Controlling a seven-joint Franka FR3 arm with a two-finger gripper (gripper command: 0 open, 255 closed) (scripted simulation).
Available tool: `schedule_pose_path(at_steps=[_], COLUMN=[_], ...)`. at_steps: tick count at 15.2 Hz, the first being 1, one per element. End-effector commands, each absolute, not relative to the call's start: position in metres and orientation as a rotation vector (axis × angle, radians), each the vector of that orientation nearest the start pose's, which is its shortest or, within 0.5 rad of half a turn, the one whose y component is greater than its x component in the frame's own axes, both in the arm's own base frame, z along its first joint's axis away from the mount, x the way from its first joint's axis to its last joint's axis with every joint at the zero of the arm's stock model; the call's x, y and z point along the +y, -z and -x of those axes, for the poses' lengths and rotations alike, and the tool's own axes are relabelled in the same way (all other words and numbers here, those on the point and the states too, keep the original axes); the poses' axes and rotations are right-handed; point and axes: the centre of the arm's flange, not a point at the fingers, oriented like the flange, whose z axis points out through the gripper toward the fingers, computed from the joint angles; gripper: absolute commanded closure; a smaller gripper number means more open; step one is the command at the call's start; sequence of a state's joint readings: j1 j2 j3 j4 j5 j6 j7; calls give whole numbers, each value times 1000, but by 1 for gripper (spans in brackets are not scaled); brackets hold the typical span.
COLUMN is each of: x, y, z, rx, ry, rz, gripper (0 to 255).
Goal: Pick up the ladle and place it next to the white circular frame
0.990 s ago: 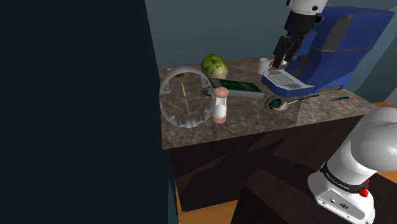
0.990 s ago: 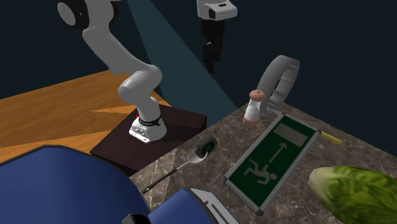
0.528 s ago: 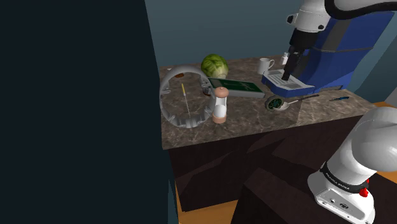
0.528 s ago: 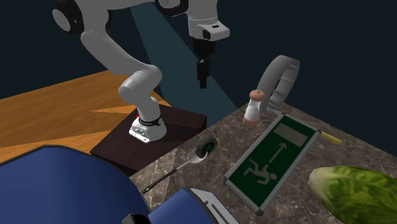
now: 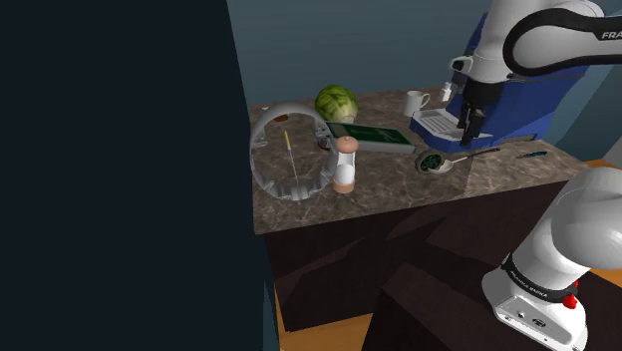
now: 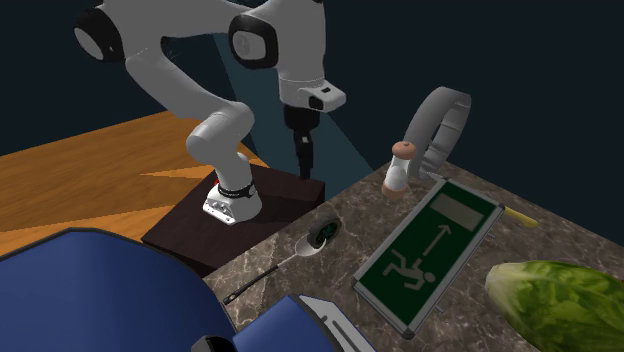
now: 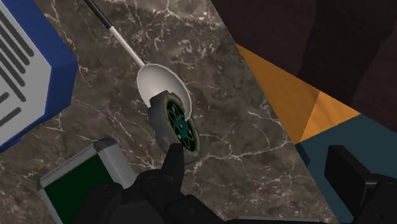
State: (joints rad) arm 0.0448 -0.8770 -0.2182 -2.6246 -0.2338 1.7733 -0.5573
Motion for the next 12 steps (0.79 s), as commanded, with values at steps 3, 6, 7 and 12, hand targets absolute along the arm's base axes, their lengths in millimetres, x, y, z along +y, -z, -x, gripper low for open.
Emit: schedule_pose_path(at_steps=[3, 6, 7, 12], x=[-111, -138, -147, -192], y=[-464, -439, -431, -391], z=[-287, -288, -289, -298], rx=[-1057, -1239, -1299, -1598], ry=[-56, -94, -107, -170], rz=[3062, 3018, 3001, 2894], gripper=[0, 0, 0, 0])
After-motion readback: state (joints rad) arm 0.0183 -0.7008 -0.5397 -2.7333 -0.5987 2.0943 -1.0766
